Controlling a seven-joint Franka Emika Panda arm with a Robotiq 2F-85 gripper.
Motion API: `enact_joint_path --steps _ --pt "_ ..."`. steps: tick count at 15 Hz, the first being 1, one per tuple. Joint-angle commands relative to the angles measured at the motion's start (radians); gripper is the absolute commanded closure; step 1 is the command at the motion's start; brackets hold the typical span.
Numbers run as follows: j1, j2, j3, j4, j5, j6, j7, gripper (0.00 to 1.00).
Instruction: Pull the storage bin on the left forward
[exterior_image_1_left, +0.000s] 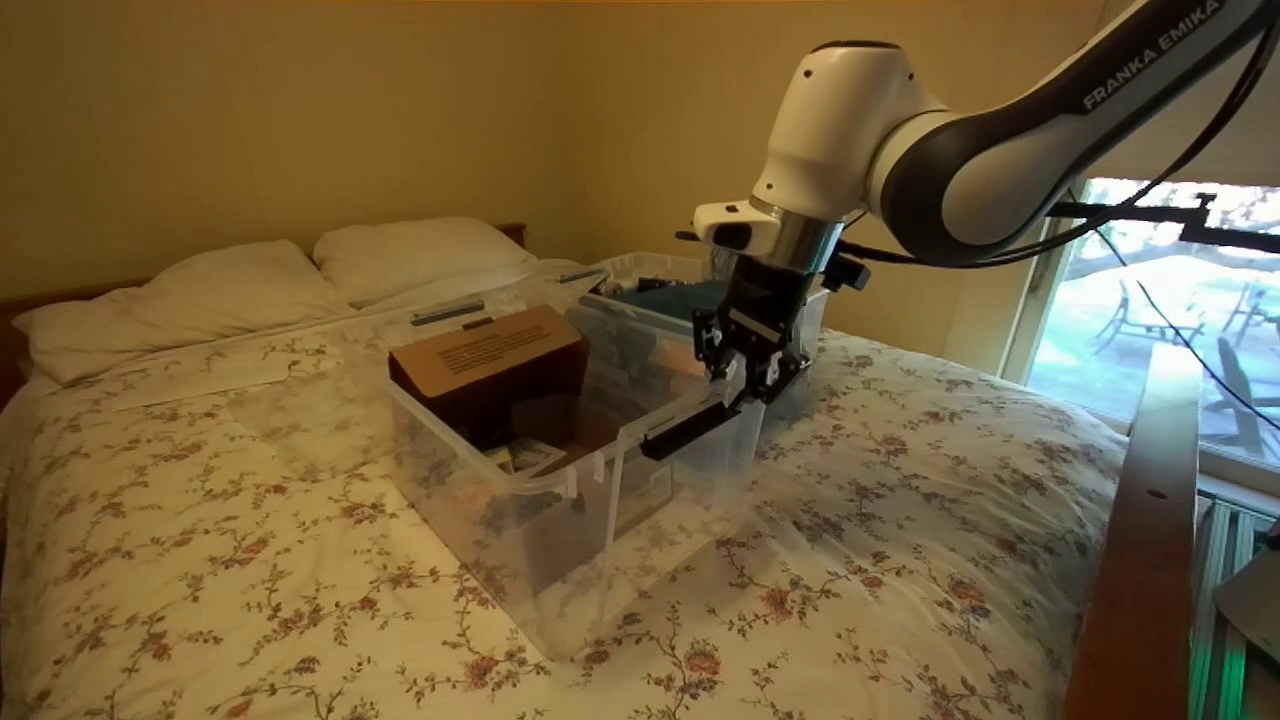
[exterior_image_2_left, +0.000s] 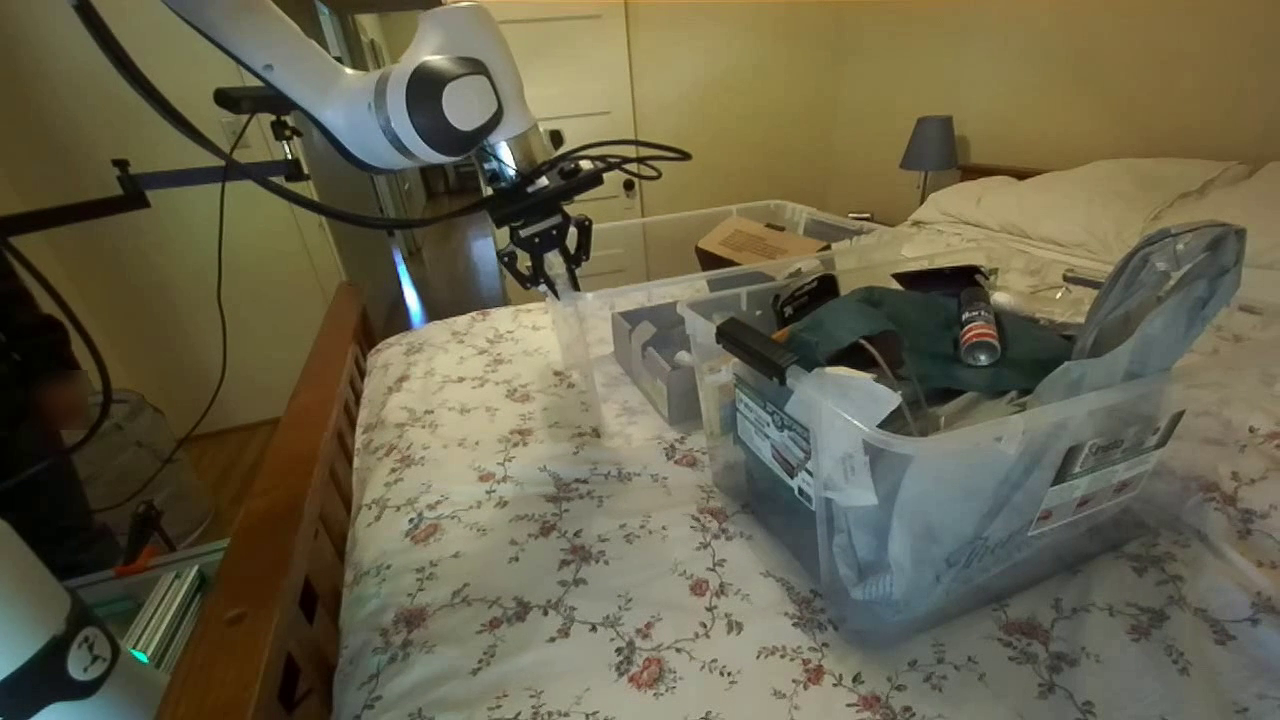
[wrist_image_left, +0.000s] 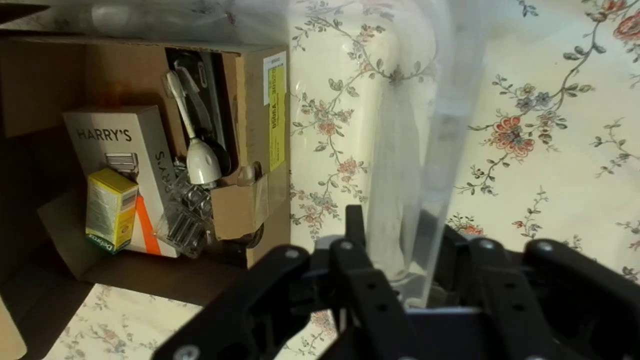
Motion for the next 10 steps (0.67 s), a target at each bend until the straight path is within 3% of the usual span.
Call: enact_joint_path --steps 1,3,5,10 --pt "0.013 -0.098 0.056 -0.137 0.114 0.084 -0.040 0.93" --pt "0.026 -0.186 0.076 -0.242 0.161 0.147 -0.004 0.93" --pt "0.041 -0.279 0.069 -0.334 0.133 0.226 0.097 0.93" --pt "0.112 -0.485 0.063 -0.500 0.076 0.262 0.271 0.93"
